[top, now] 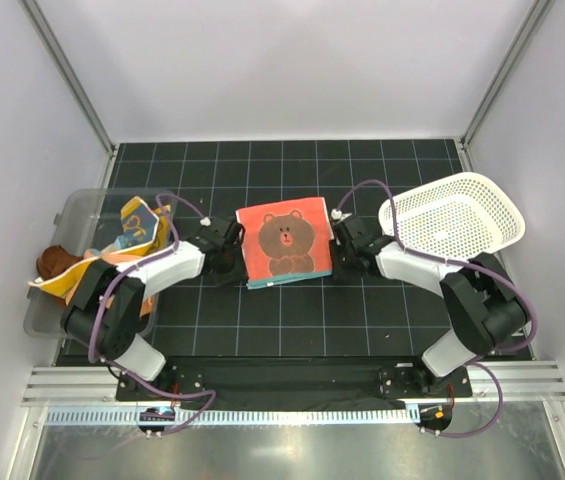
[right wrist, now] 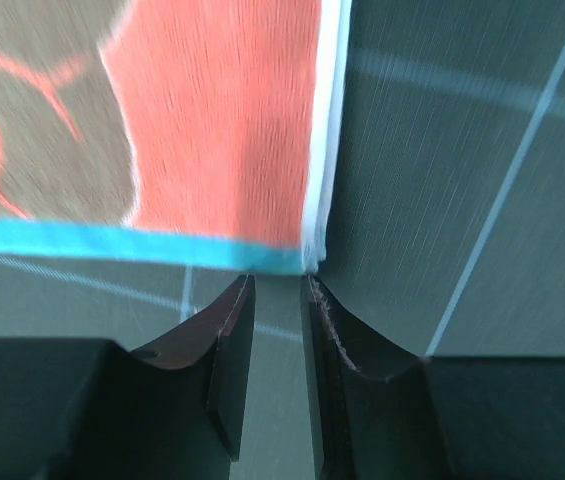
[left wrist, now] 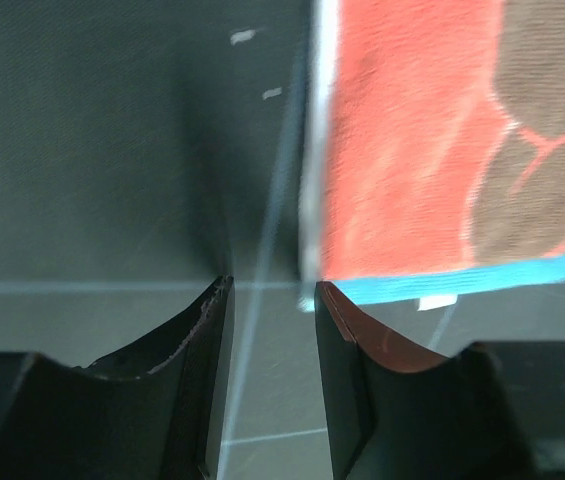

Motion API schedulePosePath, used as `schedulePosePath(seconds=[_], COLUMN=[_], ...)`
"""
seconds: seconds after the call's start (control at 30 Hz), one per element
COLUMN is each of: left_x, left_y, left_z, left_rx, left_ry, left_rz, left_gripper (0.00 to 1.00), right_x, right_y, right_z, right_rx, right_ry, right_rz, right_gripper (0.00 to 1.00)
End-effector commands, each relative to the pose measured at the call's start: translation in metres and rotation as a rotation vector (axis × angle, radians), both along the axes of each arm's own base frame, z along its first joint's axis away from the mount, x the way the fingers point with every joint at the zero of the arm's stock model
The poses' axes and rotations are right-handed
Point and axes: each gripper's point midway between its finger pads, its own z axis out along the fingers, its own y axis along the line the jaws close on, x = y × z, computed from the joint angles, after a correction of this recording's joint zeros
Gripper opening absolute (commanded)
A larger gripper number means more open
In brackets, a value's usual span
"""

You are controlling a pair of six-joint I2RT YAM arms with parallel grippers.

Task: Fold and stack the towels
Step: Fold the towel

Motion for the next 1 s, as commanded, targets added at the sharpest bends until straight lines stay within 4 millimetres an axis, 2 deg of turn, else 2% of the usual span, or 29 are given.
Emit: schedulePosePath(seconds=[0.0,0.07,0.13,0.17,0.2,0.23,0.3,0.37,0.4,0.43,0.5,0.67,0.83,0.97], left_x=[-0.009,-0.005,-0.001,0.001,0.004,0.004,0.002,0.004,0.003,0.004,0.004,0.01,0.014,0.011], left_y=[0.035,0.039,0.025,0.018,0.002,-0.002,-0.01,-0.015,-0.014,-0.015,-0.018,-0.02,-0.018,-0.02], left_z=[0.015,0.037,0.052,0.063,0.068,0.07,0.061,0.053,0.039,0.034,0.023,0.016,0.007,-0.003], left_rx=[0.146,0.153,0.069,0.014,-0.071,-0.096,-0.134,-0.146,-0.124,-0.123,-0.12,-0.121,-0.096,-0.095], left_ry=[-0.025,-0.084,-0.127,-0.163,-0.19,-0.196,-0.155,-0.128,-0.088,-0.077,-0.048,-0.04,-0.029,0.001], left_rz=[0.054,0.058,0.025,0.016,-0.014,-0.015,-0.006,0.004,0.012,0.016,0.026,0.043,0.066,0.069], left_gripper=[0.42,0.44,0.47,0.51,0.54,0.55,0.56,0.53,0.52,0.51,0.5,0.46,0.42,0.34], right_x=[-0.019,-0.026,-0.027,-0.027,-0.024,-0.021,-0.015,-0.008,-0.002,0.001,0.011,0.023,0.023,0.023], right_y=[-0.001,-0.002,-0.003,-0.006,-0.005,-0.008,-0.007,-0.008,-0.005,-0.005,-0.002,0.009,0.009,0.007], right_z=[0.002,0.006,0.016,0.02,0.03,0.036,0.048,0.052,0.057,0.052,0.056,0.051,0.045,0.04], right_rx=[-0.008,0.0,0.023,0.018,0.027,0.018,0.016,-0.004,-0.004,-0.026,-0.037,-0.042,-0.043,-0.058], right_ry=[-0.022,-0.026,-0.05,-0.059,-0.087,-0.107,-0.134,-0.155,-0.171,-0.164,-0.179,-0.176,-0.169,-0.169], right_rz=[-0.046,-0.062,-0.088,-0.093,-0.097,-0.104,-0.099,-0.098,-0.093,-0.079,-0.078,-0.054,-0.049,-0.048], right_gripper=[0.33,0.33,0.33,0.33,0.33,0.33,0.34,0.35,0.35,0.36,0.36,0.36,0.36,0.36])
